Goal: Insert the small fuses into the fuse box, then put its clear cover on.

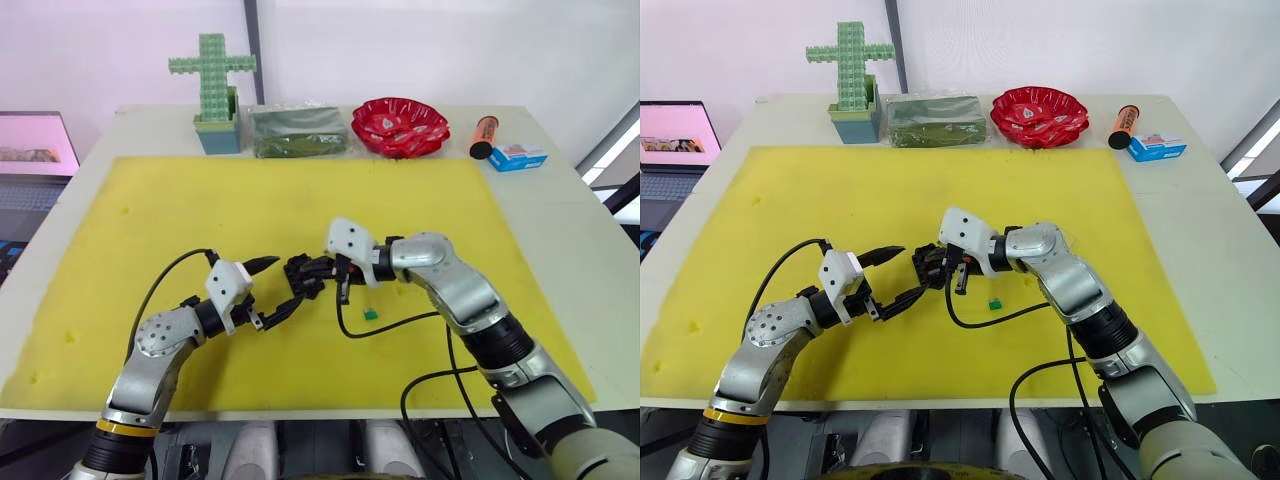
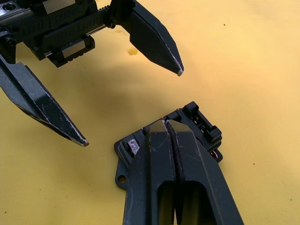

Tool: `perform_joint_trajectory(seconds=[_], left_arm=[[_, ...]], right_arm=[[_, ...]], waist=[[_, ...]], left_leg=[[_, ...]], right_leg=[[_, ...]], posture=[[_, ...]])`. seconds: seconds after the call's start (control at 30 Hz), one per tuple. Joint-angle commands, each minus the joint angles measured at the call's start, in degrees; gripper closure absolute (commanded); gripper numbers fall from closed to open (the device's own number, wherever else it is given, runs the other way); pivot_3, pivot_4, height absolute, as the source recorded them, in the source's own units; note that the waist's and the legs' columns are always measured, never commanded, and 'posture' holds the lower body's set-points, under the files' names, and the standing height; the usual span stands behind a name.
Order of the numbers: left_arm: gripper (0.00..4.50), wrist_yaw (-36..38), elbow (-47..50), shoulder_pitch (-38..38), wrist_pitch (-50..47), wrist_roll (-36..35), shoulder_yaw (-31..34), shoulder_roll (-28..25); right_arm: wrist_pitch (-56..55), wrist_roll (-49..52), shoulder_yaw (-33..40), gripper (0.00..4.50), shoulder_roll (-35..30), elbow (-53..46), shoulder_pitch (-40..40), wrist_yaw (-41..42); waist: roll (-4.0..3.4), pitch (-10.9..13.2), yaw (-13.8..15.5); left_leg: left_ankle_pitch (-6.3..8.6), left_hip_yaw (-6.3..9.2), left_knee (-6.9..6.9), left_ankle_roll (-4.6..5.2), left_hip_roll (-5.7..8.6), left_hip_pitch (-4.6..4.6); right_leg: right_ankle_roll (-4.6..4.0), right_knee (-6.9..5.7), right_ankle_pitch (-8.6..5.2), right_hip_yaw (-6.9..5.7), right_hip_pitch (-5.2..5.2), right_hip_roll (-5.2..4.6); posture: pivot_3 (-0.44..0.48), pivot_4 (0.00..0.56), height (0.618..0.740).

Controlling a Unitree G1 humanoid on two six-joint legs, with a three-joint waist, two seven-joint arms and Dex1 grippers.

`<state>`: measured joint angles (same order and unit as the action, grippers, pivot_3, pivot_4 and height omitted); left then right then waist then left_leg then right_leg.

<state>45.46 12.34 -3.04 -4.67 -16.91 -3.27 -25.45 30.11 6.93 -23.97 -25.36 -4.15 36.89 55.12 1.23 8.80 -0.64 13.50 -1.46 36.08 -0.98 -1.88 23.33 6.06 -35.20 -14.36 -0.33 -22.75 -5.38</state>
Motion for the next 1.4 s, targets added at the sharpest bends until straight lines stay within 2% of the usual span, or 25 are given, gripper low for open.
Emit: perform_joint_trajectory(seconds=[0.03,0.57,1.2,1.4], left_arm=[[0.00,-0.3,1.8,-0.3,0.7,-0.5,0.7,-0.2],[0.00,-0.9,1.8,-0.2,0.6,-0.4,0.6,-0.1],[0.00,-1.1,1.5,-0.3,0.6,-0.2,0.4,-0.1],[0.00,-0.8,1.6,-0.2,0.5,-0.6,0.6,-0.3]], right_arm=[[1.3,-2.7,-2.9,4.48,-1.4,2.0,-1.3,0.7],[-7.8,-10.7,-9.1,4.48,-4.8,6.8,-3.3,3.7],[-5.3,-10.0,-4.8,4.48,-2.3,10.3,-2.0,2.0],[-5.3,-4.8,-1.0,4.48,-1.7,7.2,-2.4,4.6]], waist=[[-0.01,0.0,0.0],[-0.14,-0.8,0.1],[-0.19,-0.8,0.1],[-0.21,-0.8,0.1]], left_leg=[[0.00,0.00,0.00,0.00,0.00,0.00],[0.01,0.00,-0.01,0.00,0.00,-0.27],[0.03,0.04,-0.14,-0.03,-0.05,-0.75],[0.03,0.06,-0.15,-0.03,-0.07,-0.74]], right_leg=[[0.00,0.00,0.00,0.00,0.00,0.00],[-0.24,0.07,-0.14,0.00,0.29,-0.02],[-0.33,0.11,-0.20,0.00,0.37,-0.18],[-0.34,0.12,-0.20,0.00,0.35,-0.24]], posture=[[0.000,0.150,0.740],[0.000,0.150,0.740],[0.000,0.150,0.740],[0.000,0.150,0.740]])
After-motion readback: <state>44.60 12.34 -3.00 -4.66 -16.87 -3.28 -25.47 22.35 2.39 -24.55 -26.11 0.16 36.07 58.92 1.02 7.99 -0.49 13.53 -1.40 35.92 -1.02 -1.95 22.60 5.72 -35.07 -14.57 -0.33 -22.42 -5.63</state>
